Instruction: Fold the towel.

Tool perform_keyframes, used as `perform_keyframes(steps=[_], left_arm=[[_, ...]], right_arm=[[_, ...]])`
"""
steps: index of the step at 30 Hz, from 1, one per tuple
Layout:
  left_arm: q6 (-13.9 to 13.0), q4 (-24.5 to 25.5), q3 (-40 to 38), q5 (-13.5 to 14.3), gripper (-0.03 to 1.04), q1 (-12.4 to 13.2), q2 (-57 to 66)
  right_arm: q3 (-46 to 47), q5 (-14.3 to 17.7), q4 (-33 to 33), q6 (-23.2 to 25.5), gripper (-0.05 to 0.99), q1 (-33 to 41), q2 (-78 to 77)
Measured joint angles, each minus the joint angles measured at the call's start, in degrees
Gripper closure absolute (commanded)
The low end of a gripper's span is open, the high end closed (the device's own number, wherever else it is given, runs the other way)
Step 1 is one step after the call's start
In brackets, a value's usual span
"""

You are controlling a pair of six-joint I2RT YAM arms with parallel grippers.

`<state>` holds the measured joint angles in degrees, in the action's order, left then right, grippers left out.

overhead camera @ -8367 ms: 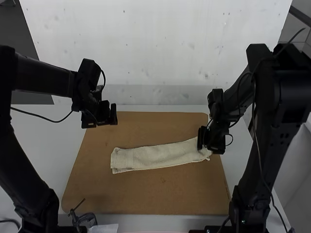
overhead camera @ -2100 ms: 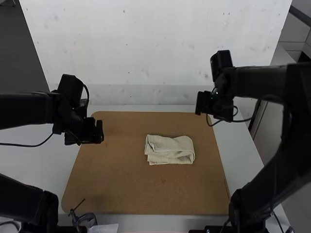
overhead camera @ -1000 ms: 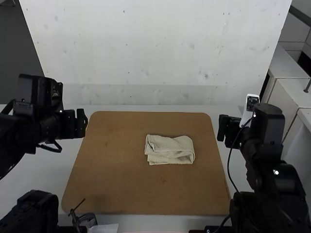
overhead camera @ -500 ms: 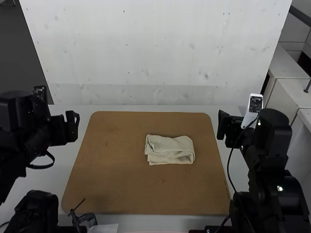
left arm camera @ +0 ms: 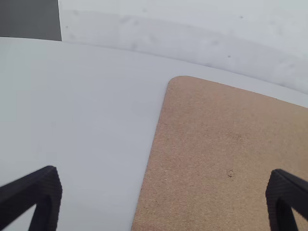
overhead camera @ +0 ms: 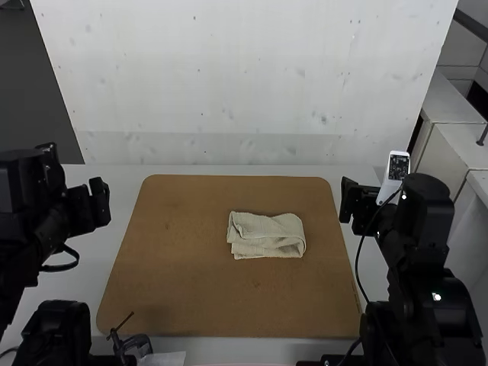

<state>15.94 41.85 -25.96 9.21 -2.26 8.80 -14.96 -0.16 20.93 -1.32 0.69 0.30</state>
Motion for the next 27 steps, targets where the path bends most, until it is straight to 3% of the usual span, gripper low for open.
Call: perform_keyframes(steps=[6,12,16,22,27], left_arm=[[-0.9,2.2,0.3,-0.4,0.05,1.9,-6.5],[-8.9,12.0,0.4,-3.4,0.03,1.9,-6.6],[-11.4,12.4,0.6,-4.8,0.03,1.9,-6.6],[-12.7,12.4,0.6,-5.8,0.03,1.9,-6.6],[-13.0,12.4,0.6,-5.9,0.03,1.9,-6.6]], right_arm=[[0.0,0.0,0.3,-0.3,-0.03,0.0,0.0],[-0.2,0.0,4.3,-0.7,-0.03,0.0,0.0],[-1.7,0.0,9.9,-0.7,-0.03,0.0,0.0],[-5.6,0.0,21.0,0.1,-0.03,0.0,0.0],[-6.3,0.0,25.5,1.5,-0.03,0.0,0.1]])
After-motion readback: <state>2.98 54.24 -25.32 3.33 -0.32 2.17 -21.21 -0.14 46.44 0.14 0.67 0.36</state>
